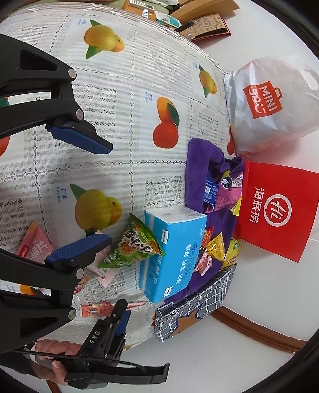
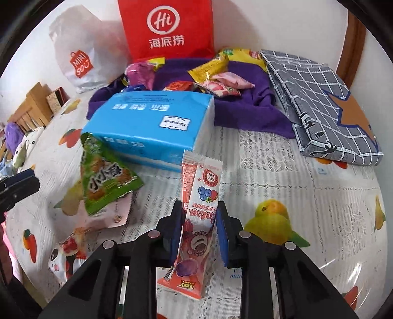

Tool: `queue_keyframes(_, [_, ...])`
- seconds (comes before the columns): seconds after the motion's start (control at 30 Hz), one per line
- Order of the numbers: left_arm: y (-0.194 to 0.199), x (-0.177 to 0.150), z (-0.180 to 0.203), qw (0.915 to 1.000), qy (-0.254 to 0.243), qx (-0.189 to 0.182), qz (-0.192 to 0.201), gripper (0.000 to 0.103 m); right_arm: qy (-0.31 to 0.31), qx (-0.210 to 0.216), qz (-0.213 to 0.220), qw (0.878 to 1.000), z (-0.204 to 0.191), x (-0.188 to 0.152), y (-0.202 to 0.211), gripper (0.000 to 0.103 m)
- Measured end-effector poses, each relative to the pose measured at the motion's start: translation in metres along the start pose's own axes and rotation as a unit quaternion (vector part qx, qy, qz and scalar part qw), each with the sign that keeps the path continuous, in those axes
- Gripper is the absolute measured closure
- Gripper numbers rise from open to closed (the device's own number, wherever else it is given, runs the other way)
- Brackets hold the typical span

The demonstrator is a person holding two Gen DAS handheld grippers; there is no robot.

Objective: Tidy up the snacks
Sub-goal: 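Grasp the pink ice-pop stick candy with the right tool while the left tool approaches the green snack bag, then grasp the green snack bag with the left tool while the right tool holds the ice-pop candy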

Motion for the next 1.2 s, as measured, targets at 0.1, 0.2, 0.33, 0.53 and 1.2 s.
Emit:
queue_keyframes(0.1, [-0.001,-0.002,-0.001,1.0,0.003,-0.004,-0.002,0.038,0.0,0.002,0.013,1.0,0.0,-0.007,0.006,0.051])
queue_keyframes(0.2, [-0.004,-0.003,0.001,0.9999,0.004,-0.013,-0.004,0.038,-0.007,0.001,0.011,1.0,-0.001,-0.015,0.004,0.051])
queue_keyframes(0.33, [-0.008,-0.005,0.013,0.9994,-0.007,-0.032,-0.008,0.038,-0.012,-0.001,0.003,1.0,-0.004,-0.023,-0.009,0.075])
queue_keyframes(0.53, [-0.023,-0.002,0.037,0.9987,-0.017,-0.043,-0.022,0.038,-0.028,-0.056,0.035,0.997,0.018,-0.028,-0.003,0.082])
queue_keyframes(1.2, [-0.082,0.002,0.078,0.997,-0.029,-0.001,-0.072,0.038,-0.035,-0.068,0.049,0.996,0.044,-0.032,-0.014,0.081])
Point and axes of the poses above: each gripper's, at about its wrist camera, not at the fingertips, and y roughly against the way its jaws point, z to its right, x to its top, the point moved 5 cm from there along -y, roughly the way its jaws point, and after that the axes turned 13 degrees about y, right-handed, at the moved point
